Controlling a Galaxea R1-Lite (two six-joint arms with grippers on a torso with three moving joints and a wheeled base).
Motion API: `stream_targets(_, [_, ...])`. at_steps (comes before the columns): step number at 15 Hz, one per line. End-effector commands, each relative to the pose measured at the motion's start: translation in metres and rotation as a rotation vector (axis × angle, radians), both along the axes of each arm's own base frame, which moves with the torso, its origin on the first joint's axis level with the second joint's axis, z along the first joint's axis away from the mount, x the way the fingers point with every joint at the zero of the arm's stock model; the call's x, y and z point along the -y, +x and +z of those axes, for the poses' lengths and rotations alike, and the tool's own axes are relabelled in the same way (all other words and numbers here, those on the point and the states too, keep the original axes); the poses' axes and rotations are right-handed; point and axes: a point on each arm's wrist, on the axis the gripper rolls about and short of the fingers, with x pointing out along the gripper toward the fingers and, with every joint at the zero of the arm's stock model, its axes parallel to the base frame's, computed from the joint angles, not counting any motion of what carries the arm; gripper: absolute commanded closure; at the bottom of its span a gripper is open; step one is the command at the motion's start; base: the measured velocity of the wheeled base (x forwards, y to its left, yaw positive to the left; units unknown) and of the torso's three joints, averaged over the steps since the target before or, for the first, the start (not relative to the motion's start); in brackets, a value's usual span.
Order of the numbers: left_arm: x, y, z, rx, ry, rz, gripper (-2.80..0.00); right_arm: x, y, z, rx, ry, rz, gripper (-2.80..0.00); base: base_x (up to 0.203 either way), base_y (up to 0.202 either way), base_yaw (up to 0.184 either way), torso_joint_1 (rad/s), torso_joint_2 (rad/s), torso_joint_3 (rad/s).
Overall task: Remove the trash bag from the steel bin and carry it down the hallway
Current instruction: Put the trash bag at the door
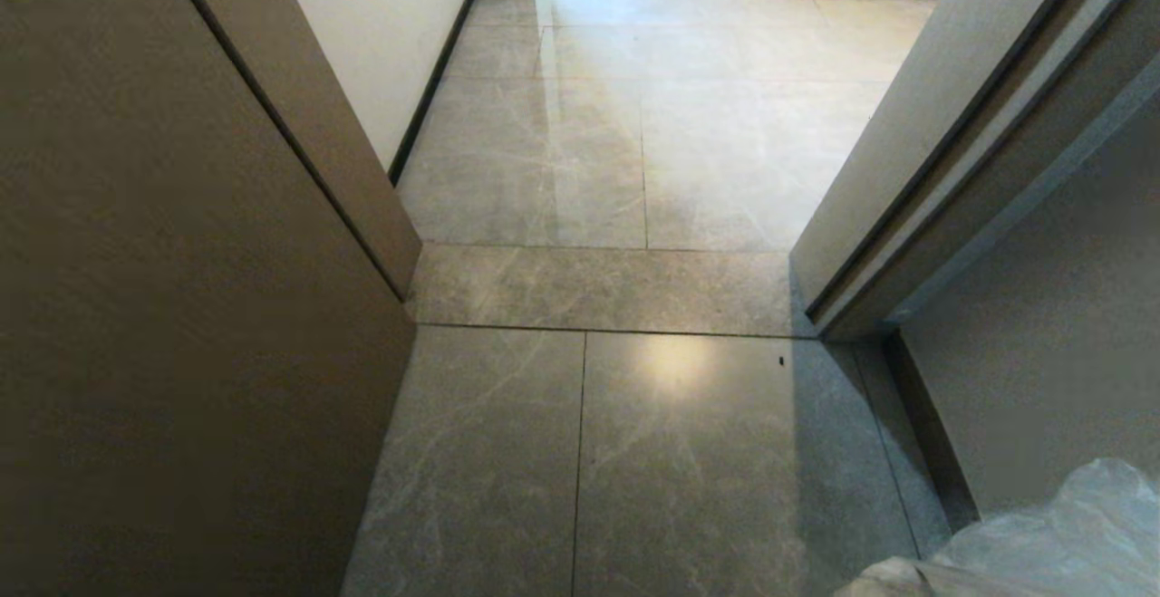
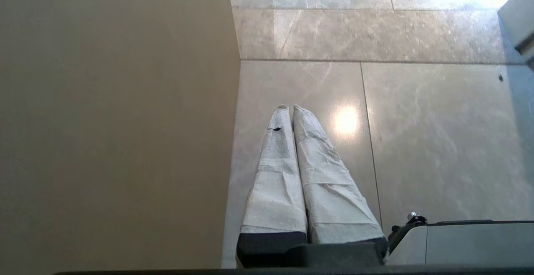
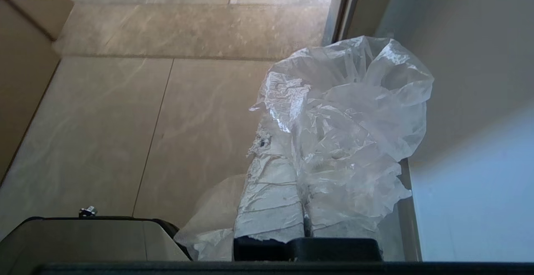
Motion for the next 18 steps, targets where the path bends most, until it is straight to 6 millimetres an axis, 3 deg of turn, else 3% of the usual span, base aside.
stream_targets(1, [0.0,0.0,0.0001,0.001,-0.001,0.0,0.0,0.0,0.0002,-0.0004,-0.002,0.0,0.001,0.0,0.19,0.0,-0.001,0.0,0.0,0.006])
stream_targets(18, [0.0,0.0,0.0001,0.001,0.0,0.0,0.0,0.0,0.0002,-0.0004,-0.003,0.0,0.001,0.0,0.191,0.0,0.001,0.002,0.0,0.002])
